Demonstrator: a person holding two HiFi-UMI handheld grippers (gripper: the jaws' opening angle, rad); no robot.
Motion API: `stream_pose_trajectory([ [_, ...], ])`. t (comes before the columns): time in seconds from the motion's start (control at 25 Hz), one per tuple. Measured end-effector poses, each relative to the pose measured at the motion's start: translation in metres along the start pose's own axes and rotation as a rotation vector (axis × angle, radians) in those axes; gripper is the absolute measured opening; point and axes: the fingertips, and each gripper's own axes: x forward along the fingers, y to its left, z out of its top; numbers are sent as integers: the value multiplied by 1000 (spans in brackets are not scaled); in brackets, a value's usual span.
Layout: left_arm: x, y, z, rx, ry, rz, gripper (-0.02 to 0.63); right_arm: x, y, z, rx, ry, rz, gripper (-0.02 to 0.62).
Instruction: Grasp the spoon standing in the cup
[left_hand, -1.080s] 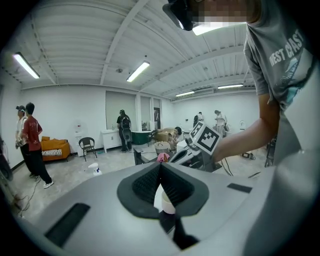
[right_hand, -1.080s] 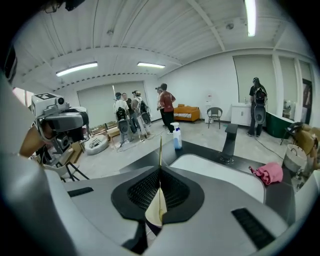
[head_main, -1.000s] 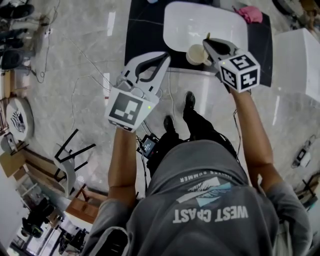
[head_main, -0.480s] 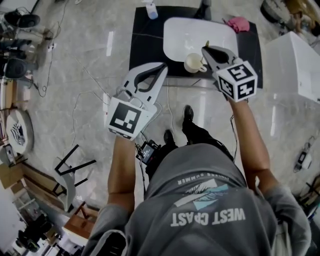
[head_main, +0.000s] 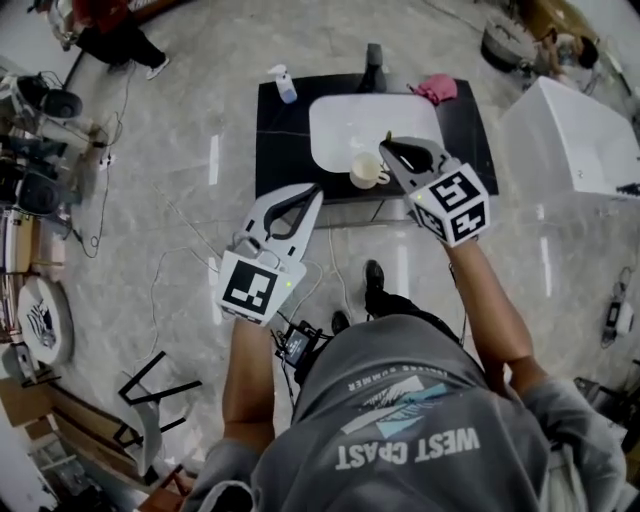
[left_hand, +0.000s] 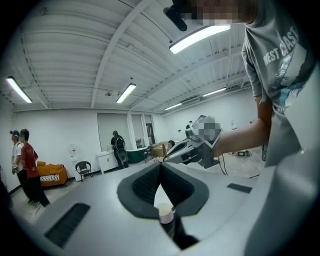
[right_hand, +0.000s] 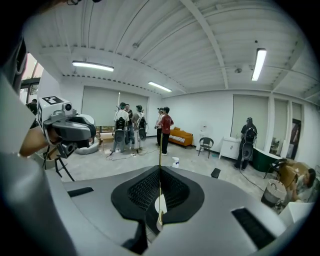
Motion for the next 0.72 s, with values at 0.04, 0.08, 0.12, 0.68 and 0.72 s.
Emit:
stream_pose_trajectory([
  [0.04, -2, -2, 3, 7, -5, -2, 2, -5, 3, 4, -10, -8, -3, 34],
  [0.08, -4, -4, 6, 14, -9, -3, 2, -10, 6, 8, -22, -15, -6, 34],
  [0.12, -7, -7, 9, 18, -12, -4, 2, -15, 10, 11, -33, -21, -9, 34],
  [0.68, -37, -33, 41, 93, -73, -36, 2, -75, 65, 55, -202, -99, -26, 34],
  [0.72, -41, -34, 42, 96, -77, -36, 2, -79, 69, 58, -217, -102, -27, 34],
])
